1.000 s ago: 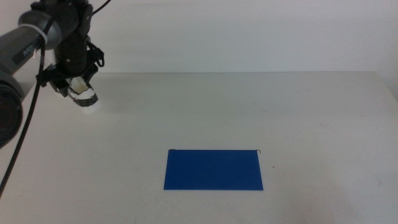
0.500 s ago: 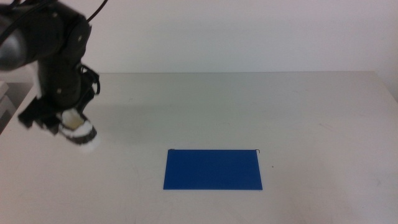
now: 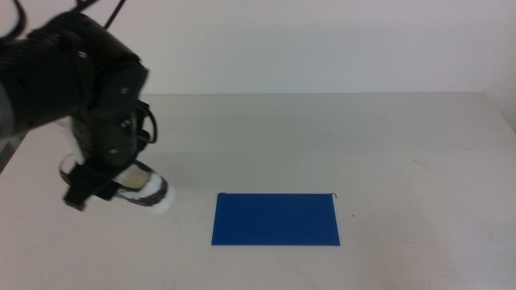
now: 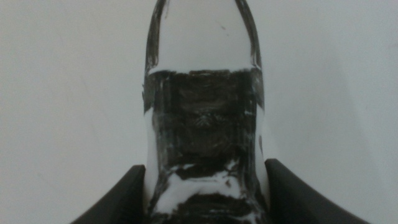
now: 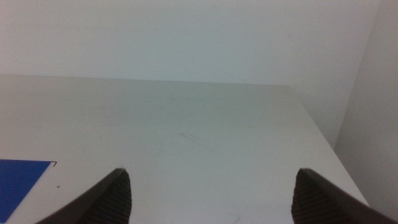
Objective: Use one arm to grab the shoe from the table and place it on the mat.
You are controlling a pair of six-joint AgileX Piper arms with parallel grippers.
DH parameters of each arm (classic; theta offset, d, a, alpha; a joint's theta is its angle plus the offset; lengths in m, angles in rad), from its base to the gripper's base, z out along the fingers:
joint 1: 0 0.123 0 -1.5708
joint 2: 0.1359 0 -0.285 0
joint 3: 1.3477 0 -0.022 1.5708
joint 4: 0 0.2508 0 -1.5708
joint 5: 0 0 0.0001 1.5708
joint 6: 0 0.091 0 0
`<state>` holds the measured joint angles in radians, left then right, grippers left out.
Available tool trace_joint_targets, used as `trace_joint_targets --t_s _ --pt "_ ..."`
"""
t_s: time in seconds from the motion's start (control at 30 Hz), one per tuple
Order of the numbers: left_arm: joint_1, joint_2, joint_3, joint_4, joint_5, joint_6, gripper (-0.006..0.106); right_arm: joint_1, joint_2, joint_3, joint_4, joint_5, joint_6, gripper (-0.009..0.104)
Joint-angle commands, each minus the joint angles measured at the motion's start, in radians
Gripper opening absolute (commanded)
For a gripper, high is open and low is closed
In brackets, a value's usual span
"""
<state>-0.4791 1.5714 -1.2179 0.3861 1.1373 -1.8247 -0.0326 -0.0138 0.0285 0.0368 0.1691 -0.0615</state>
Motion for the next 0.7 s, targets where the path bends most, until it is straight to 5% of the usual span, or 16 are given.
trace_joint_targets --t_s 0.0,0.67 --pt "-0.033 -0.021 -0.037 0.024 0.005 -0.062 -0.002 0.003 -0.021 -0.010 -0.008 -0.079 -0.013 0.066" --pt "-0.268 0.316 -0.502 0.012 0.180 0.060 -0.002 0.003 -0.021 -0.010 -0.008 -0.079 -0.013 0.066"
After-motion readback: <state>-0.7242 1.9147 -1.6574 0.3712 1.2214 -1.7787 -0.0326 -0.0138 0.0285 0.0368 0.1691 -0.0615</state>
